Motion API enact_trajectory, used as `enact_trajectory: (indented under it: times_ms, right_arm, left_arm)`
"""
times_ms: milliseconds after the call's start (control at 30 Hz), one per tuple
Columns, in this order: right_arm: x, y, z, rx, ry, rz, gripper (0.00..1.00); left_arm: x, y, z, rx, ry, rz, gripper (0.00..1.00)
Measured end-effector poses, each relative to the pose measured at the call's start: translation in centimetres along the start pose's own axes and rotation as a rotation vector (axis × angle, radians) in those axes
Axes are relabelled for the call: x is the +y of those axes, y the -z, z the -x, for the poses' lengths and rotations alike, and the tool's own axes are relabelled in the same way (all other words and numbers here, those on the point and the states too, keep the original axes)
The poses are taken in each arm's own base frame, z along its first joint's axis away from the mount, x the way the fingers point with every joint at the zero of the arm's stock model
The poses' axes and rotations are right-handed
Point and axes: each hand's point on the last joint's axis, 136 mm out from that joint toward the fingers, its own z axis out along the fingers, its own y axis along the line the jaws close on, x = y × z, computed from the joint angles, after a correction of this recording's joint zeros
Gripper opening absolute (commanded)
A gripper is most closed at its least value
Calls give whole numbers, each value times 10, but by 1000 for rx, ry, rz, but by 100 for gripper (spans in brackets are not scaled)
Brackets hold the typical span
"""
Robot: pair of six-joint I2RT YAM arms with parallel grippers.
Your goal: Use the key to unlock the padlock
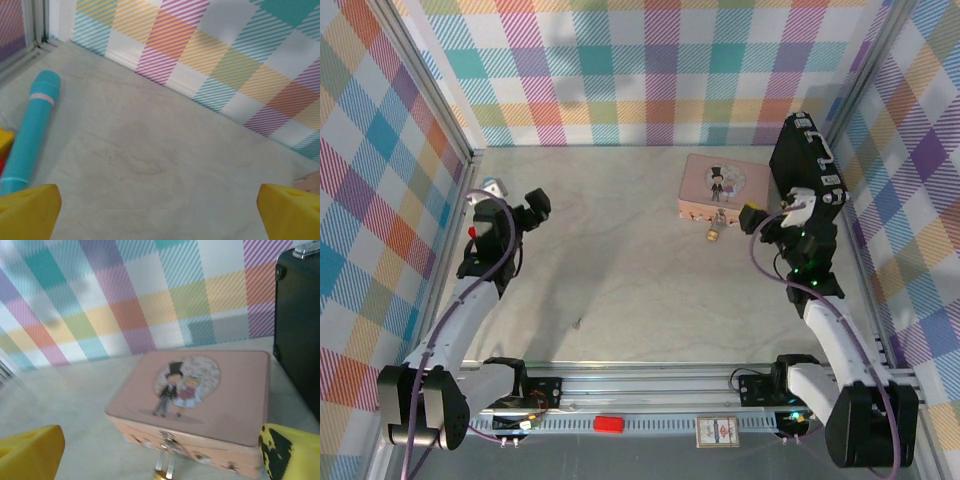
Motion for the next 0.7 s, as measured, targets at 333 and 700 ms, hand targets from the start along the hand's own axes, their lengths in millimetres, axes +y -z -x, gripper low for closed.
enact_trajectory:
  times_ms: [333, 700]
  right_arm:
    - [8, 44, -6, 93, -324, -56, 99]
    - [89, 45, -125, 639, -325, -5, 99]
  left_arm:
    - [48, 19, -76, 310, 200, 161, 100]
    - [38, 68, -147, 579, 163, 133, 100]
